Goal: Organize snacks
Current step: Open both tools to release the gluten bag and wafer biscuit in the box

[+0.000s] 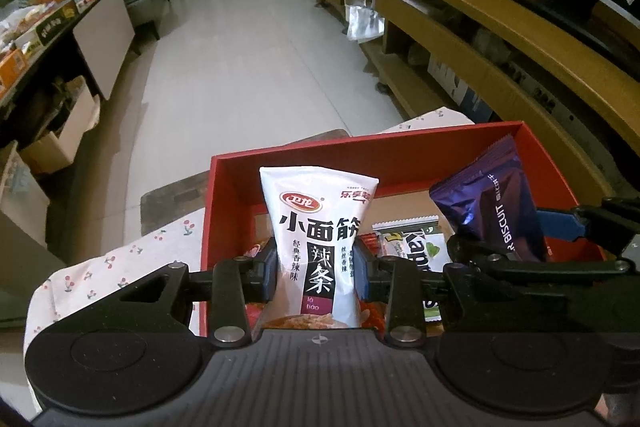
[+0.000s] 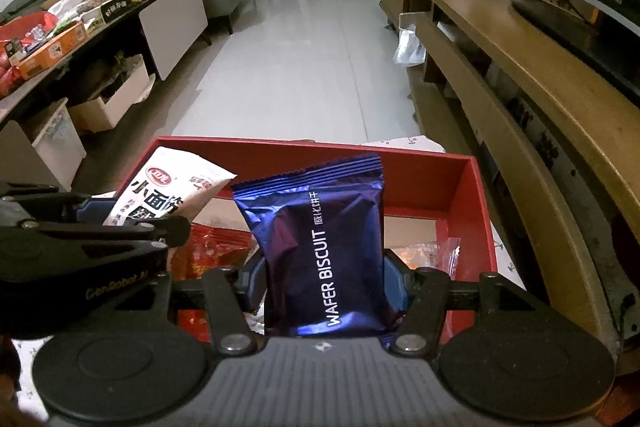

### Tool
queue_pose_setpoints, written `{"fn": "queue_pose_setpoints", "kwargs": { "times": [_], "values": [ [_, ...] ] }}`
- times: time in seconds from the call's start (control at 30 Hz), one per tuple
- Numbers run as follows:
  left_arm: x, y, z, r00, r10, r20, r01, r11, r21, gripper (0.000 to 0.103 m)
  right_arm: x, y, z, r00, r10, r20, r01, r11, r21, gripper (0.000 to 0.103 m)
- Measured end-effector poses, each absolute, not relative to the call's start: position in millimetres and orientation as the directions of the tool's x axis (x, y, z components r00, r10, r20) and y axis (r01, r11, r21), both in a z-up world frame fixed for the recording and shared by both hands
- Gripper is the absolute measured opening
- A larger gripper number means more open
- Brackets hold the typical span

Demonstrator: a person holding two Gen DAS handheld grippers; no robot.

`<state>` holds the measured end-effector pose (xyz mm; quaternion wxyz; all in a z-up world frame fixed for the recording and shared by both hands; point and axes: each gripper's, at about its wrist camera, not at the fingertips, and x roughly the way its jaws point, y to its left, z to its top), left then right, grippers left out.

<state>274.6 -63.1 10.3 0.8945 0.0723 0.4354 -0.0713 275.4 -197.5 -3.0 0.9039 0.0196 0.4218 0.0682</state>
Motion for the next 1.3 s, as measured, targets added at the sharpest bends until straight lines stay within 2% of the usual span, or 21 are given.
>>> {"fn": "queue_pose_setpoints", "kwargs": {
  "times": [0.6, 1.13, 1.3],
  "values": [
    [284, -65, -10, 0.595, -0.044, -0.802, 0.178, 0.981, 0.078, 0.044, 285, -191, -21, 0.621, 0.122, -0.774, -0.116, 0.991, 0.063, 0.066],
    [289, -57, -12, 0.578, -0.032, -0.815, 0.139, 0.988, 0.06, 0.063, 287, -195, -20, 0.623, 0.115, -0.774, -0.109, 0.992, 0.06, 0.069],
    [286, -56, -5, 0.587, -0.044, -0.809, 0.137, 0.99, 0.045, 0.065, 284, -200, -11, 0.635, 0.115, -0.764, -0.099, 0.993, 0.068, 0.072]
  ]
}}
